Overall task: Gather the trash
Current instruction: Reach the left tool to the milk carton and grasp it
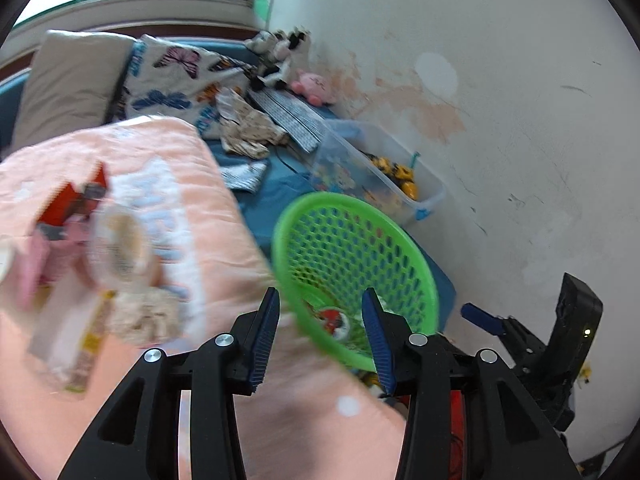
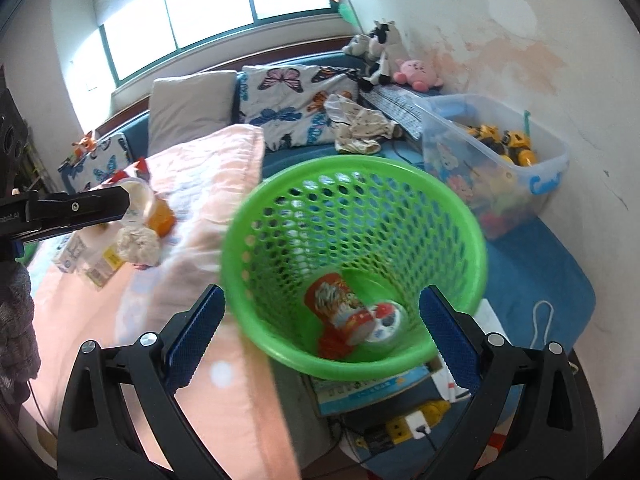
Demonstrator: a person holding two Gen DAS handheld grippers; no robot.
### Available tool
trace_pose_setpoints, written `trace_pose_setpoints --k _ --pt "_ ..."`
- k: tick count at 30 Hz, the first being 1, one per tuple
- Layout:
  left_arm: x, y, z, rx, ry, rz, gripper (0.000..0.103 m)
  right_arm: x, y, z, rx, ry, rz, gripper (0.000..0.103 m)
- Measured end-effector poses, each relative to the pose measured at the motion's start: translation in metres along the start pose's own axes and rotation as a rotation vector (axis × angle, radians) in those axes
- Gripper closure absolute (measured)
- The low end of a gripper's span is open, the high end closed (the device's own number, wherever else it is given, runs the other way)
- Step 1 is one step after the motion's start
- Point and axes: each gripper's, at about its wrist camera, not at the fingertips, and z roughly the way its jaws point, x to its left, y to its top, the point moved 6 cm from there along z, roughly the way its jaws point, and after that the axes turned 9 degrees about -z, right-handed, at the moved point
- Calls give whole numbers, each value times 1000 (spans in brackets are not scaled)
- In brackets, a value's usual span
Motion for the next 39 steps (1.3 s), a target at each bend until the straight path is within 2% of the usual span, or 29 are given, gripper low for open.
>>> trace_pose_setpoints --k 8,16,20,23,26,28,30,33,39 --pt "65 6 -60 -116 125 -54 62 46 17 -1 -15 54 -76 6" --pt "155 5 -111 -198 299 -167 62 93 37 2 -29 116 -147 6" --pt "205 4 -132 -229 418 -216 56 122 46 3 -38 144 -194 6" --pt "239 3 -140 -228 476 -252 51 142 55 6 -38 179 -220 6" --pt "269 2 -147 -224 510 -283 45 160 64 11 -36 204 -243 6" --pt "283 3 -149 -220 526 -294 38 172 70 15 -30 229 -254 6" --pt "289 6 -144 -213 536 -289 37 186 76 19 -27 249 -271 6" --pt "298 8 -137 -196 538 -284 28 204 82 24 -27 272 -310 6" --pt "314 12 -119 -167 552 -282 24 236 95 35 -25 314 -379 7"
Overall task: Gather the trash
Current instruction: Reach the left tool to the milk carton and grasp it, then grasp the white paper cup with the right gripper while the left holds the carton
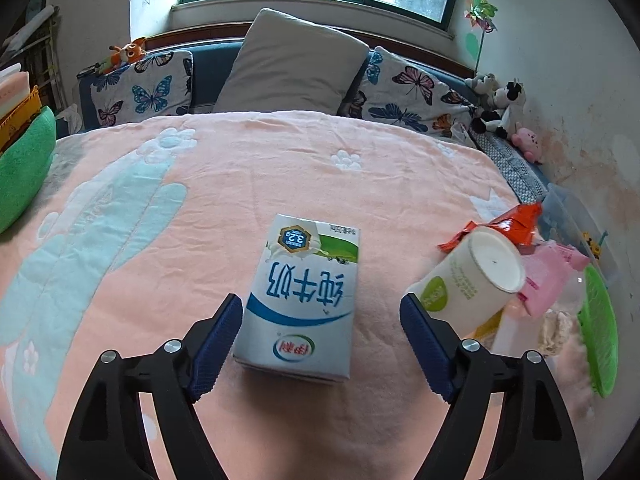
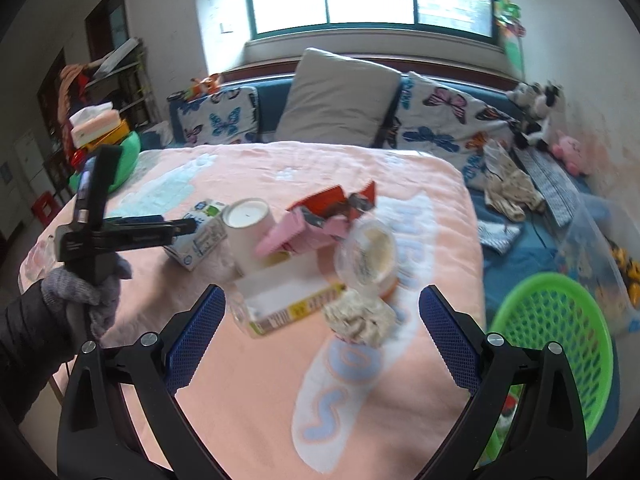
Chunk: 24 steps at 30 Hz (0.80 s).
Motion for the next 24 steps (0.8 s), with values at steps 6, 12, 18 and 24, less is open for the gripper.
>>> trace_pose_setpoints --k 6,12,18,24 --pt "9 2 29 44 31 -13 24 13 13 21 11 52 -31 9" --pt "14 2 44 80 1 -31 37 24 21 39 26 85 -69 12" --pt "19 1 32 61 -4 -28 39 35 33 55 24 110 -108 19" --pt "34 2 4 37 -13 -62 39 57 47 81 34 154 -165 24"
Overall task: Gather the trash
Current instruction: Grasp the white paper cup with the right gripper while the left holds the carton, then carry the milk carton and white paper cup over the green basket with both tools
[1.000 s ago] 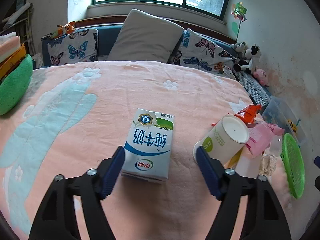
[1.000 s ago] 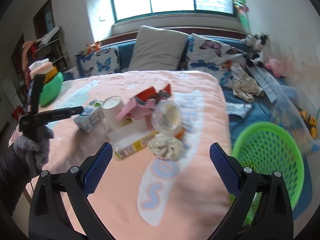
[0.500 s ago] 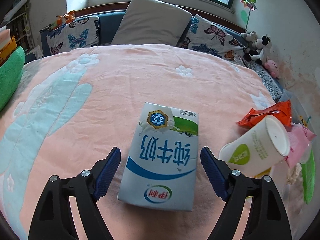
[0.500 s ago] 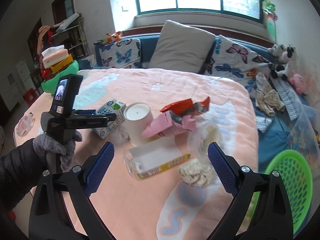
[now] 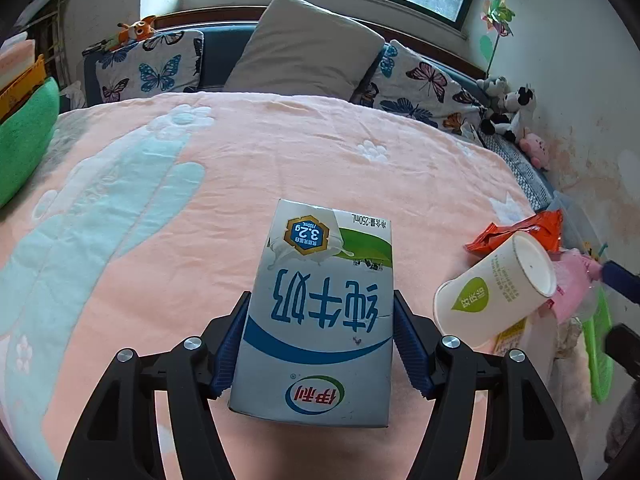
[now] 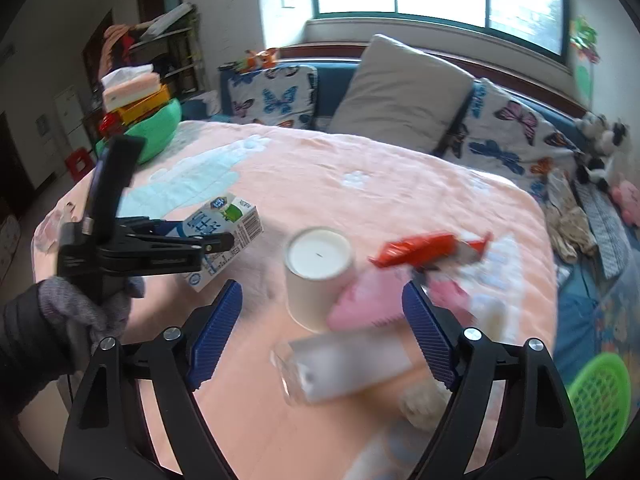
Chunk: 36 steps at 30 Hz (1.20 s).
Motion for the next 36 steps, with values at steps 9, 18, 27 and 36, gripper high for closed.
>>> trace_pose_setpoints --k 9,18,27,36 --pt "15 0 -25 -38 -8 -16 39 2 17 47 41 25 -32 29" --pt "19 -5 -24 -33 -17 -26 39 -3 9 79 114 33 -45 40" --pt "19 -8 -31 -39 -22 -31 39 2 13 61 67 43 -14 46" --pt "-1 -10 -60 -76 -52 -1 39 20 22 5 -20 53 -3 46"
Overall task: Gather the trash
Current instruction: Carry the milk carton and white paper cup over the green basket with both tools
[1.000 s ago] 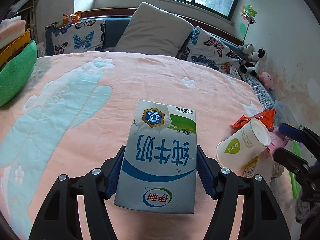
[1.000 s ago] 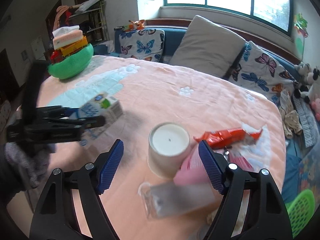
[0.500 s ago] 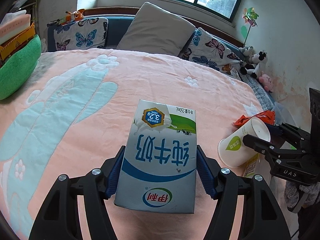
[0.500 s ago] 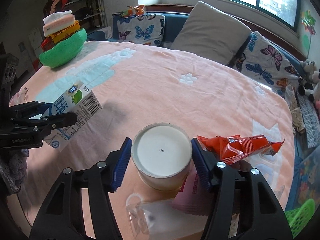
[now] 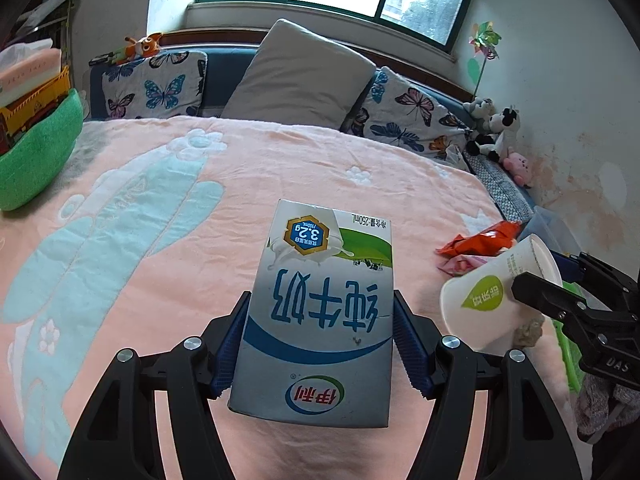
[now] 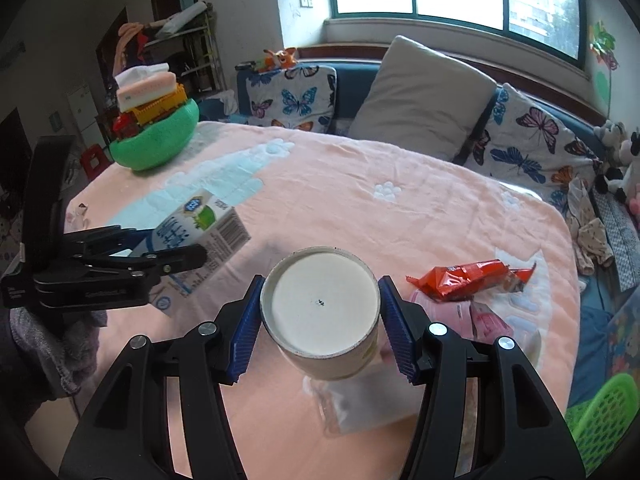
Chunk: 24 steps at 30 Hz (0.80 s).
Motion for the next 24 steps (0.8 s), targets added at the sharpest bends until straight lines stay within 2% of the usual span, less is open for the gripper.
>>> trace_pose_setpoints --k 5,10,24 --pt "-20 -6 -17 -13 -35 22 39 9 -2 -30 -41 -8 3 46" --pt "-43 -18 -29 -11 -72 56 39 5 -18 -58 -54 -42 31 46" --pt "-143 -62 -38 39 -202 178 39 -55 -91 -135 -65 -205 186 46"
